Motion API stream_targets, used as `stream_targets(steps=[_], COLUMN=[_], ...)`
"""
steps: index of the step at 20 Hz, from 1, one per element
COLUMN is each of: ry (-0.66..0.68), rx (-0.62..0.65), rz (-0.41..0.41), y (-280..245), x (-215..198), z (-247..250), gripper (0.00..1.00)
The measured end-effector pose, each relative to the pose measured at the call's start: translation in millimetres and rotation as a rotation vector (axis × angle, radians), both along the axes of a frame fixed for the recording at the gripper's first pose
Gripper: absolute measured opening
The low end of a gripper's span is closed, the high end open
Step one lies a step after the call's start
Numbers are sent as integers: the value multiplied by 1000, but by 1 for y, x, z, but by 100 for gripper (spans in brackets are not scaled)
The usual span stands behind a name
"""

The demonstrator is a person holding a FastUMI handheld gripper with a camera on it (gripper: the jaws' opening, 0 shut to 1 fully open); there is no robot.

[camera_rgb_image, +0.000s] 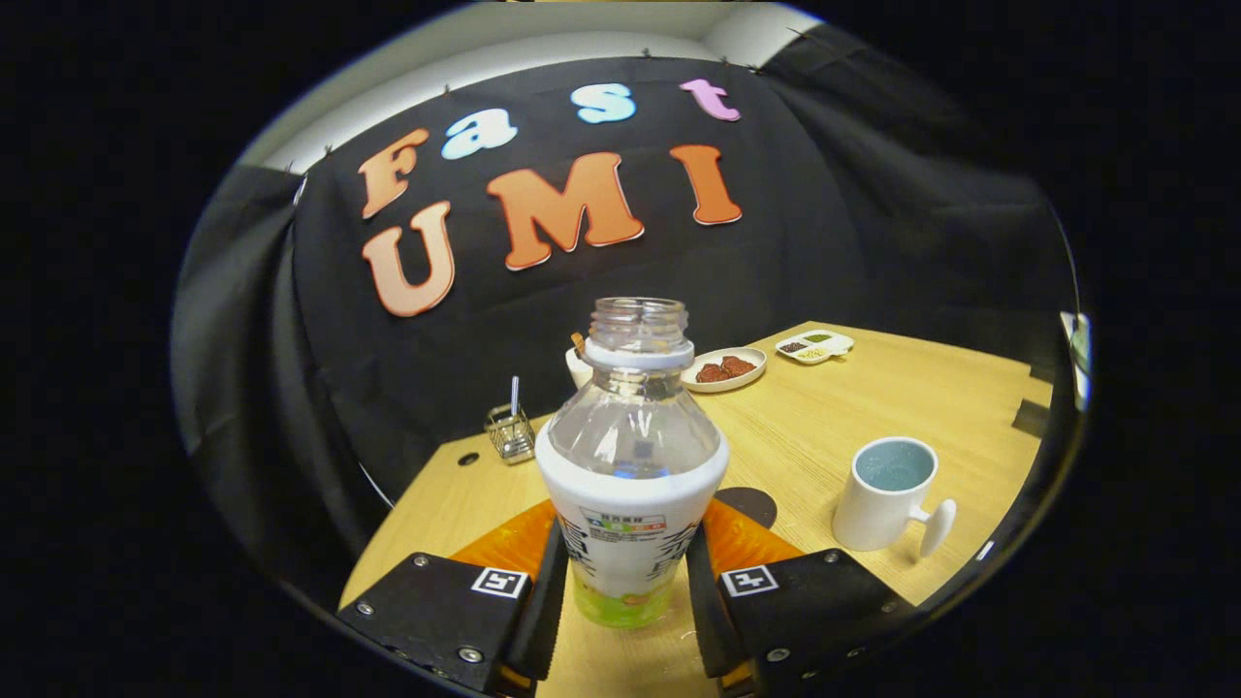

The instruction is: Take the bottle from table, then pour the juice into the cup, finally place the bottle on the coaster

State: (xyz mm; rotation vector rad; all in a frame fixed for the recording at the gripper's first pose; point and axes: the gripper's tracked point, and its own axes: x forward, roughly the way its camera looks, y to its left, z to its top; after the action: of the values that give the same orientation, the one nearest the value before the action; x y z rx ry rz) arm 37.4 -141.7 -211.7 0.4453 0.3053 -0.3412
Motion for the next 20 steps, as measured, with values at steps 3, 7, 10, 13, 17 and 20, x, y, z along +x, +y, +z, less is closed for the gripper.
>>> stream_targets(steps=[3,7,10,13,17,20], ry=[-62,-120,-172,-211,-250,-271], rx=[159,293,434,569,698,788], rz=[-46,-107,-153,-197,-234,-239], y=[-14,-33,-41,-45,-49,-46], x=[4,8,17,22,25,30], z=[8,20,25,24,23,18], gripper=[58,58,58,58,58,58])
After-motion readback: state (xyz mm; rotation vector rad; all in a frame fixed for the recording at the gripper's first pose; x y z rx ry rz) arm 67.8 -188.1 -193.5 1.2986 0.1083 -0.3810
